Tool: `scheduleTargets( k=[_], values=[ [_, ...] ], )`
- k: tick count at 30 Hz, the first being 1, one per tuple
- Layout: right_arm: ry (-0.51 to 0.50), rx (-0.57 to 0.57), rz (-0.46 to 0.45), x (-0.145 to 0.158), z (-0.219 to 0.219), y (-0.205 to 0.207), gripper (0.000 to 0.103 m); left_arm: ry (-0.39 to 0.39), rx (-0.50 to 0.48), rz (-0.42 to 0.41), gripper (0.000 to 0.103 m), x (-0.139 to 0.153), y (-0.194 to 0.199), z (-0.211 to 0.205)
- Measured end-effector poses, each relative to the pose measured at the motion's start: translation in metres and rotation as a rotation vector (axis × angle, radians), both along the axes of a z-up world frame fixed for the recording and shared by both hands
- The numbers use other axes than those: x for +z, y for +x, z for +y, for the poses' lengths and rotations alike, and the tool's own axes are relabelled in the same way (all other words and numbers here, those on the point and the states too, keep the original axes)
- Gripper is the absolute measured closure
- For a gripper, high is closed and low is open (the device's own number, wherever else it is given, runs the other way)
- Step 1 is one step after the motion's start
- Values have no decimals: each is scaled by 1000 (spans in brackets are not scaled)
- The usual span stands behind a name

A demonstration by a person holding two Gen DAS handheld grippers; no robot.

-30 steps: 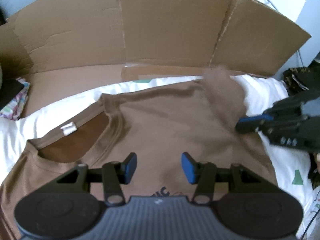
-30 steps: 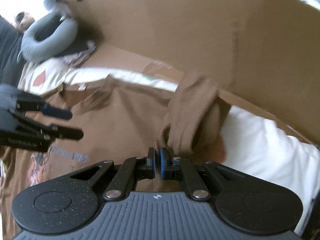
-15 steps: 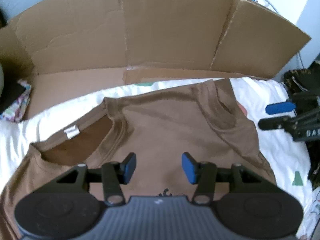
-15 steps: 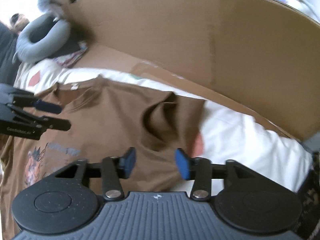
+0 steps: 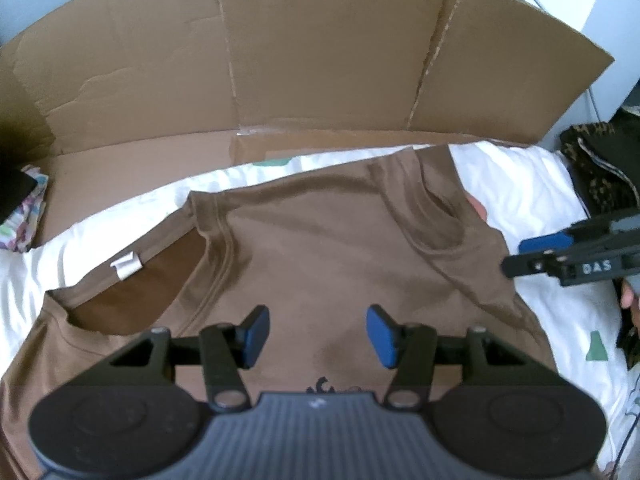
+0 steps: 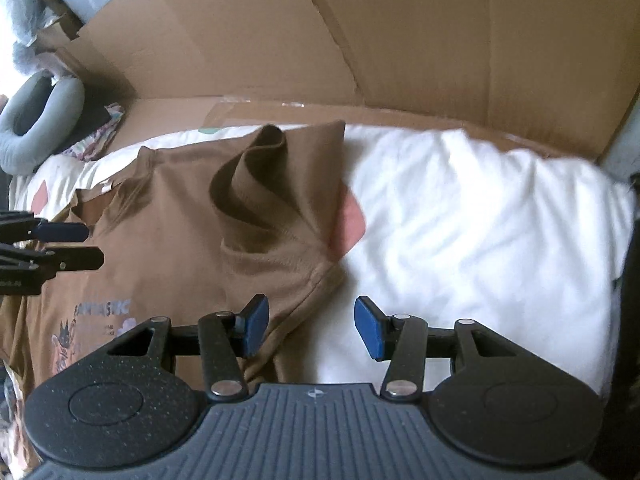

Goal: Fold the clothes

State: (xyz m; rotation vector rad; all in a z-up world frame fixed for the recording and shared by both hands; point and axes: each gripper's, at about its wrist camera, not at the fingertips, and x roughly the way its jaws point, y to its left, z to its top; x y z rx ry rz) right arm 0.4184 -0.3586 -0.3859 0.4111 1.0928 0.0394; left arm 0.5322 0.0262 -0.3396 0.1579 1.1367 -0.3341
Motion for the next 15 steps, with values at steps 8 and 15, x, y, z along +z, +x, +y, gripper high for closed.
scheduleTargets(
  k=[8, 15],
  values=[
    [77, -77, -21, -11, -8, 11, 50, -78, -21, 16, 44, -3, -7, 3],
    [106, -97, -39, -11, -13, 7, 96, -98, -41, 10, 44, -2, -8, -2]
  ],
)
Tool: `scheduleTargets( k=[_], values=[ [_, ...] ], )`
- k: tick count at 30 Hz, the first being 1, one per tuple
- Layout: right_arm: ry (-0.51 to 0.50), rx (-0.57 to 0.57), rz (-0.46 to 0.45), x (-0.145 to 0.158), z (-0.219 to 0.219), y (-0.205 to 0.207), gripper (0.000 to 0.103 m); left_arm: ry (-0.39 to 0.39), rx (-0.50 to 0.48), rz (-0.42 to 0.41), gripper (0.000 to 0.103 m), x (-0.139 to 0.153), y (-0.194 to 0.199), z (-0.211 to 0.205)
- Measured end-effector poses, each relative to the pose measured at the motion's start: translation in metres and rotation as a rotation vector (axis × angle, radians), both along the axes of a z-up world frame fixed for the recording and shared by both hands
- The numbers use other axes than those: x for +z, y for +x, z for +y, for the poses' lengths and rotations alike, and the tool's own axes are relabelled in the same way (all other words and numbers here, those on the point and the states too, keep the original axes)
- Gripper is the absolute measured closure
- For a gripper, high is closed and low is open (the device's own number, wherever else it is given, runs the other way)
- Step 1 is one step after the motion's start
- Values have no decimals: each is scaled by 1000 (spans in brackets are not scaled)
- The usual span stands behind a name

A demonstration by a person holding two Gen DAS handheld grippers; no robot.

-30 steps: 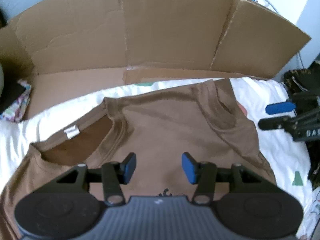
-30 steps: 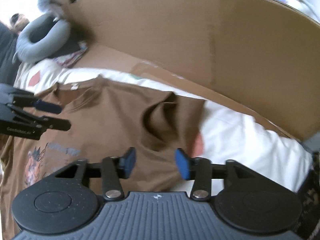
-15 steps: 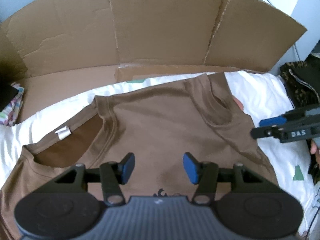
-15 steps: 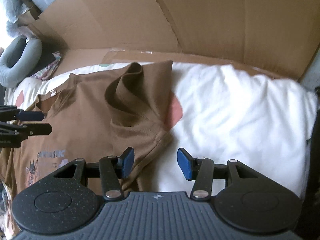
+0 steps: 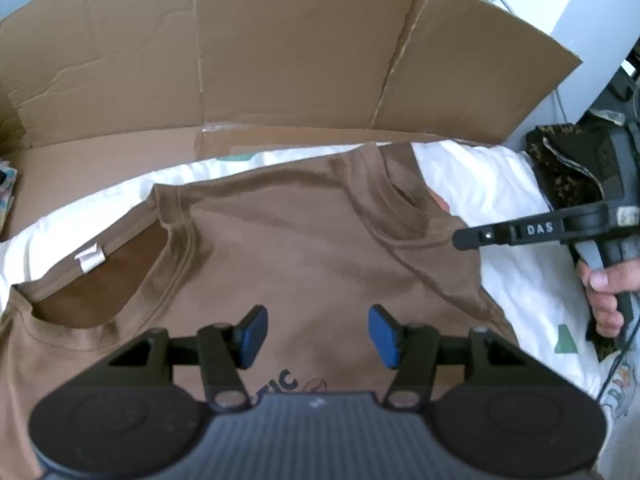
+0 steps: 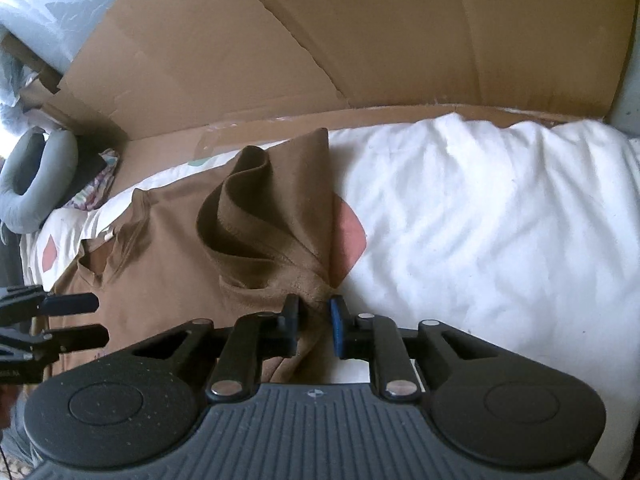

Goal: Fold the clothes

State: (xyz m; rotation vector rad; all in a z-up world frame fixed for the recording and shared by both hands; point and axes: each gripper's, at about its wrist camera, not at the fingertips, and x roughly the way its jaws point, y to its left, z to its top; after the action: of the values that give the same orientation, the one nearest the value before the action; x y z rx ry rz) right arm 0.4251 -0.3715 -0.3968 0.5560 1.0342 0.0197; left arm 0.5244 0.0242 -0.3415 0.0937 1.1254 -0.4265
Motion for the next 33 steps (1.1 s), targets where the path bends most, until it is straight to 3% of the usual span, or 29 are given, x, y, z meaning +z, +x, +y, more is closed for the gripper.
scheduleTargets(
  k=[7, 15, 28, 31, 33],
  values=[
    [-65, -20, -59, 24, -6, -19, 96, -27, -5, -10, 44, -2, 4, -12],
    [-213, -74, -78, 43, -24, -46, 96, -49, -46, -20, 44, -4, 9, -48],
    [-421, -108, -16, 27, -24, -73, 94, -11, -138, -61, 44, -23, 6, -109],
    [-460, -137, -3, 21, -26, -82, 78, -14, -140, -57, 44, -30, 5, -121],
    [-469, -149, -6, 17, -27, -88, 74, -25, -136, -52, 44, -34, 2, -125]
  ],
)
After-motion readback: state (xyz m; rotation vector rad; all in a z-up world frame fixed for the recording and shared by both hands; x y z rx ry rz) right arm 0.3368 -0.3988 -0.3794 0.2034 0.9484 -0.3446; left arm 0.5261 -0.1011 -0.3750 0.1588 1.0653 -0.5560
